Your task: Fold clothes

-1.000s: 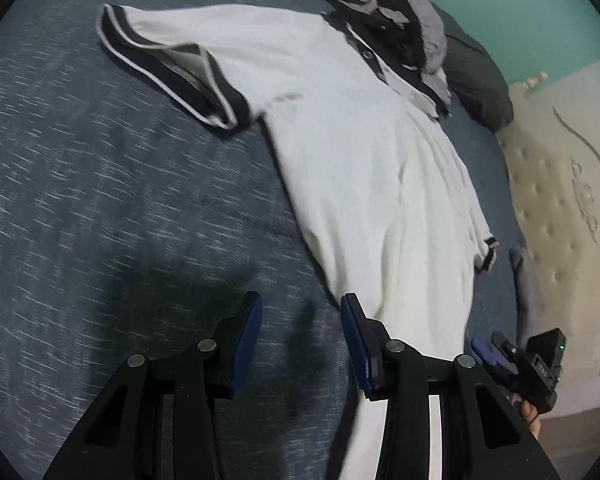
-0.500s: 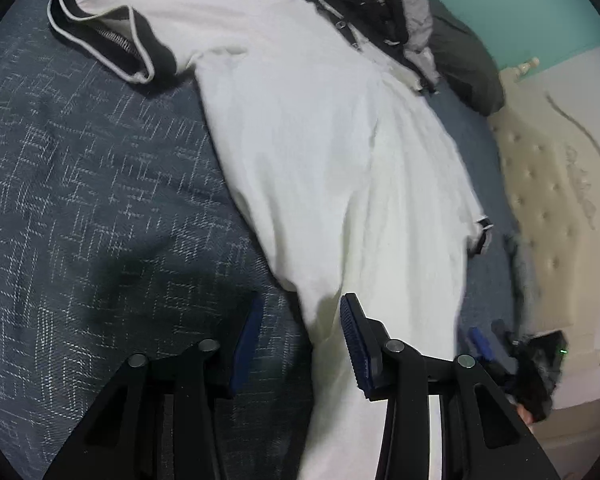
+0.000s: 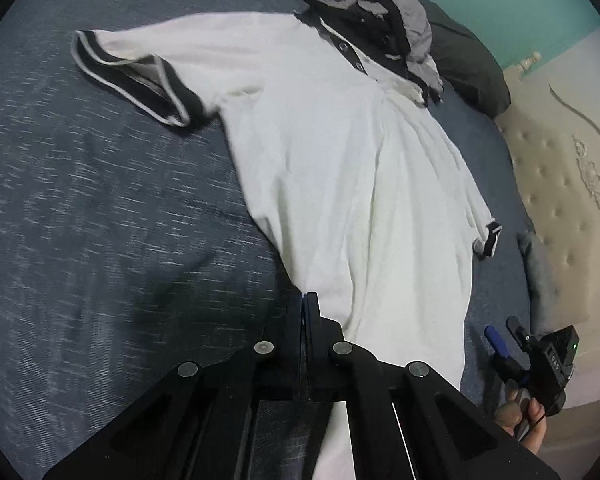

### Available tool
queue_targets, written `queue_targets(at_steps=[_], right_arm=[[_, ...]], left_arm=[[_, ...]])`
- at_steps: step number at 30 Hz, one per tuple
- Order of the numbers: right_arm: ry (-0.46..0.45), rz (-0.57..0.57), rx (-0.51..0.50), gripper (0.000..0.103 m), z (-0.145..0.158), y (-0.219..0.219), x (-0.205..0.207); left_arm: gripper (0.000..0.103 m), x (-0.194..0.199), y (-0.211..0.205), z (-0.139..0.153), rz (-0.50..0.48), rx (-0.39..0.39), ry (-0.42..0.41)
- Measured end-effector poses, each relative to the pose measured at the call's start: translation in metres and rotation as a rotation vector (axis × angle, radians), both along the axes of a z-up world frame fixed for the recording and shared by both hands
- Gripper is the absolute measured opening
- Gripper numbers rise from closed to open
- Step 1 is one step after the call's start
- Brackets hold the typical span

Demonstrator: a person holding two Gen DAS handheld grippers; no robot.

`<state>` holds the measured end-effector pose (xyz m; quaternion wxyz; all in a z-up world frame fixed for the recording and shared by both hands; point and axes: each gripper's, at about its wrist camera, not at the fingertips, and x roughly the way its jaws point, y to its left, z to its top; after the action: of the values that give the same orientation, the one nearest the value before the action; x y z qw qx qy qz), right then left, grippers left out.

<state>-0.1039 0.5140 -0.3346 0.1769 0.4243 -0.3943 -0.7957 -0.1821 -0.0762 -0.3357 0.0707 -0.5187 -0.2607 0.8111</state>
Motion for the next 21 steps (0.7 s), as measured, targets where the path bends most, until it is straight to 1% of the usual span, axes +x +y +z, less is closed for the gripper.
queue_targets(at_steps=[6,8,10,14,17,19,20,21], right_arm=[[0.007,-0.001,-0.001,0.052,0.002,0.001,0.001],[0.005,-0.001,-0.002,0.052,0.001,0.001,0.001],[0.003,0.001,-0.003,0.052,0.0,0.001,0.001],[0.005,0.003,-0.003,0.052,0.001,0.0,0.001],[0.007,0.006,-0.004,0.052,0.002,-0.001,0.001],[0.008,0.007,-0.004,0.052,0.002,-0.002,0.001],[0.009,0.008,-0.004,0.052,0.002,-0.002,0.001],[0.011,0.008,-0.005,0.052,0.003,-0.002,0.001]], left_arm=[[0.001,0.013,-0.038,0.018,0.059,-0.027,0.028],[0.001,0.013,-0.053,0.019,0.087,-0.047,0.024],[0.001,0.008,-0.061,0.012,0.102,-0.047,0.0],[0.002,0.002,-0.058,0.003,0.081,-0.044,-0.047],[0.002,0.006,-0.05,0.008,0.072,-0.05,-0.038],[0.003,0.009,-0.041,0.012,0.047,-0.06,-0.041],[0.005,0.011,-0.035,0.013,0.027,-0.065,-0.047],[0.008,0.012,-0.027,0.013,0.002,-0.065,-0.054]])
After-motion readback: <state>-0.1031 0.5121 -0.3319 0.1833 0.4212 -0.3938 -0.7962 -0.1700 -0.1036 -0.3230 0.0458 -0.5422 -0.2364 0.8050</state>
